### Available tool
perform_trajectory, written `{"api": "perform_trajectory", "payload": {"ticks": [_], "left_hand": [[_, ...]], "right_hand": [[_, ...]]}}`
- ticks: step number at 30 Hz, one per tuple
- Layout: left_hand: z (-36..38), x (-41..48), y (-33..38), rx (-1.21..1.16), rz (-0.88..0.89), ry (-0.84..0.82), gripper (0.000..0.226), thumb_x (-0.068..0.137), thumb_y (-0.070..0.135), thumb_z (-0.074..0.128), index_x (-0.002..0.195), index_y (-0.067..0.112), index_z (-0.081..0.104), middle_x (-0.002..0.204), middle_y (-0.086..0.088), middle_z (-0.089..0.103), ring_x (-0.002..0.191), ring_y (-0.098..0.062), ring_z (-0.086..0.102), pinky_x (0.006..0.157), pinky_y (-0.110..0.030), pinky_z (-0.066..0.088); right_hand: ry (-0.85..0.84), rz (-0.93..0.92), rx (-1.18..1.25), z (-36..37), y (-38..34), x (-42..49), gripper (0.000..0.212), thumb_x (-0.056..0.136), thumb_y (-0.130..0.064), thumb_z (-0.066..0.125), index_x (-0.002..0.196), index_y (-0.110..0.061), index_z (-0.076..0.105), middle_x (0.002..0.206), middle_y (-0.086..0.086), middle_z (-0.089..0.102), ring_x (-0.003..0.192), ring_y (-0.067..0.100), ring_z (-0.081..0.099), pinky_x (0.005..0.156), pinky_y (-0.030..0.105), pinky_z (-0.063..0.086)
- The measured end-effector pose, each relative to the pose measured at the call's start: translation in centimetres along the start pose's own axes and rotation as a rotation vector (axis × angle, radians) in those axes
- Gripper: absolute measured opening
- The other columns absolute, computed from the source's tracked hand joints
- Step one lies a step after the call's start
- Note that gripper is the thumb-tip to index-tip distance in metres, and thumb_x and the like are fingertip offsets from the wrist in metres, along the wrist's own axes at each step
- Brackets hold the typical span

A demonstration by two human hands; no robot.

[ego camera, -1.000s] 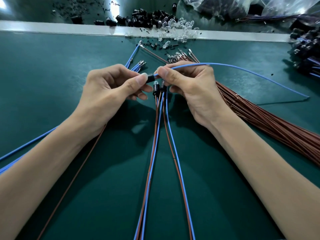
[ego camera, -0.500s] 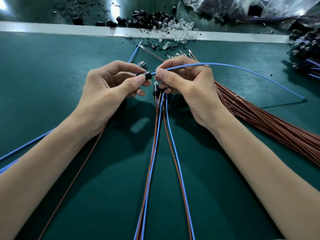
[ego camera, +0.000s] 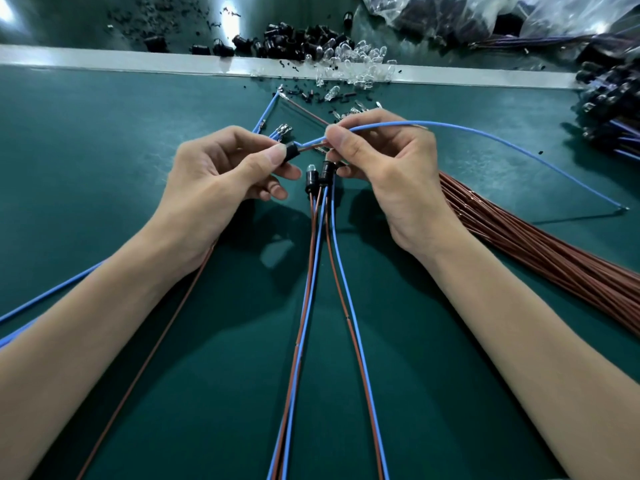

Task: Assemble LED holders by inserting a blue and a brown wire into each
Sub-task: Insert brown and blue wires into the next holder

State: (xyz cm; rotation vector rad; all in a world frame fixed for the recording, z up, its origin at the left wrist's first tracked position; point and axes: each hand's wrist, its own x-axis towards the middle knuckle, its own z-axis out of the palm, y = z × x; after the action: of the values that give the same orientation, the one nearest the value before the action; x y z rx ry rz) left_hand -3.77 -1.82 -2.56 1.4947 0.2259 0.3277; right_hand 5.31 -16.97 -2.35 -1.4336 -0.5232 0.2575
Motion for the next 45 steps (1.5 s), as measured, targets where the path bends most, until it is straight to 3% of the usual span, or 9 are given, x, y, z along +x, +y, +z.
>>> {"api": "perform_trajectory", "payload": {"ticks": [12, 16, 23, 32, 37, 39, 42, 44, 45], "left_hand": [[-0.10, -0.15, -0.09, 0.011, 0.007, -0.045, 0.019, 0.077, 0.027, 0.066, 0.087, 0.012, 0.062, 0.078, -0.004, 0.073, 0.060, -0.014, 0.060, 0.063, -0.019, 0.049], [-0.02, -0.19, -0.05, 0.031, 0.017, -0.047, 0.013, 0.078, 0.024, 0.064, 0.086, 0.013, 0.061, 0.079, -0.004, 0.074, 0.061, -0.014, 0.062, 0.065, -0.020, 0.050], [-0.03, -0.19, 0.01, 0.095, 0.069, -0.078, 0.007, 0.086, 0.014, 0.059, 0.092, 0.018, 0.060, 0.077, 0.002, 0.071, 0.061, -0.012, 0.060, 0.068, -0.021, 0.051], [0.11, -0.10, -0.20, 0.208, 0.131, 0.175, 0.033, 0.095, 0.003, 0.046, 0.080, 0.024, 0.067, 0.080, 0.007, 0.063, 0.055, -0.006, 0.061, 0.061, -0.017, 0.046], [0.57, -0.47, -0.02, 0.285, 0.163, 0.134, 0.012, 0.087, 0.015, 0.062, 0.086, 0.025, 0.069, 0.069, 0.012, 0.066, 0.061, -0.006, 0.063, 0.065, -0.015, 0.046], [0.66, -0.63, 0.01, 0.324, 0.216, 0.110, 0.012, 0.085, 0.017, 0.069, 0.092, 0.027, 0.069, 0.080, 0.006, 0.066, 0.065, -0.018, 0.062, 0.065, -0.020, 0.047], [0.76, -0.76, 0.04, 0.360, 0.306, 0.101, 0.015, 0.083, 0.016, 0.072, 0.092, 0.026, 0.068, 0.089, 0.001, 0.062, 0.072, -0.037, 0.060, 0.073, -0.043, 0.052], [0.73, -0.80, 0.00, 0.378, 0.341, 0.090, 0.016, 0.082, 0.018, 0.073, 0.094, 0.026, 0.068, 0.089, 0.004, 0.059, 0.069, -0.034, 0.060, 0.069, -0.047, 0.053], [0.70, -0.79, -0.05, 0.391, 0.358, 0.083, 0.018, 0.080, 0.020, 0.074, 0.096, 0.026, 0.067, 0.089, 0.005, 0.058, 0.066, -0.024, 0.059, 0.066, -0.038, 0.053]], "right_hand": [[-0.052, 0.028, -0.004, 0.04, 0.00, -0.12, 0.012, 0.082, -0.007, 0.071, 0.076, -0.016, 0.067, 0.065, -0.004, 0.065, 0.062, 0.006, 0.061, 0.060, 0.018, 0.049], [-0.080, 0.009, -0.088, 0.36, 0.03, -0.30, 0.014, 0.082, -0.006, 0.072, 0.074, -0.016, 0.066, 0.061, -0.005, 0.064, 0.060, 0.006, 0.061, 0.060, 0.018, 0.049], [-0.037, 0.054, -0.020, 0.20, -0.02, -0.13, 0.011, 0.084, -0.007, 0.070, 0.077, -0.014, 0.065, 0.067, -0.003, 0.065, 0.062, 0.006, 0.062, 0.060, 0.017, 0.048], [0.031, 0.107, 0.098, -0.19, -0.26, 0.05, 0.013, 0.086, -0.009, 0.067, 0.075, -0.016, 0.064, 0.071, -0.004, 0.069, 0.063, 0.006, 0.060, 0.058, 0.016, 0.047], [-0.027, 0.092, 0.035, 0.03, -0.20, -0.19, 0.010, 0.085, -0.011, 0.068, 0.077, -0.016, 0.065, 0.069, -0.005, 0.070, 0.061, 0.004, 0.060, 0.058, 0.016, 0.046], [-0.049, 0.104, 0.031, 0.06, -0.19, -0.30, 0.010, 0.085, -0.011, 0.068, 0.076, -0.016, 0.065, 0.068, -0.005, 0.070, 0.060, 0.004, 0.059, 0.058, 0.016, 0.046], [-0.057, 0.119, 0.026, 0.09, -0.16, -0.33, 0.010, 0.085, -0.010, 0.068, 0.076, -0.014, 0.065, 0.067, -0.004, 0.069, 0.059, 0.004, 0.059, 0.057, 0.016, 0.046], [-0.050, 0.131, 0.035, 0.10, -0.17, -0.31, 0.011, 0.085, -0.009, 0.068, 0.076, -0.013, 0.066, 0.067, -0.003, 0.069, 0.057, 0.004, 0.058, 0.056, 0.016, 0.046], [-0.047, 0.137, 0.046, 0.12, -0.19, -0.29, 0.011, 0.086, -0.008, 0.068, 0.075, -0.013, 0.066, 0.067, -0.003, 0.069, 0.057, 0.004, 0.058, 0.055, 0.016, 0.046]]}}
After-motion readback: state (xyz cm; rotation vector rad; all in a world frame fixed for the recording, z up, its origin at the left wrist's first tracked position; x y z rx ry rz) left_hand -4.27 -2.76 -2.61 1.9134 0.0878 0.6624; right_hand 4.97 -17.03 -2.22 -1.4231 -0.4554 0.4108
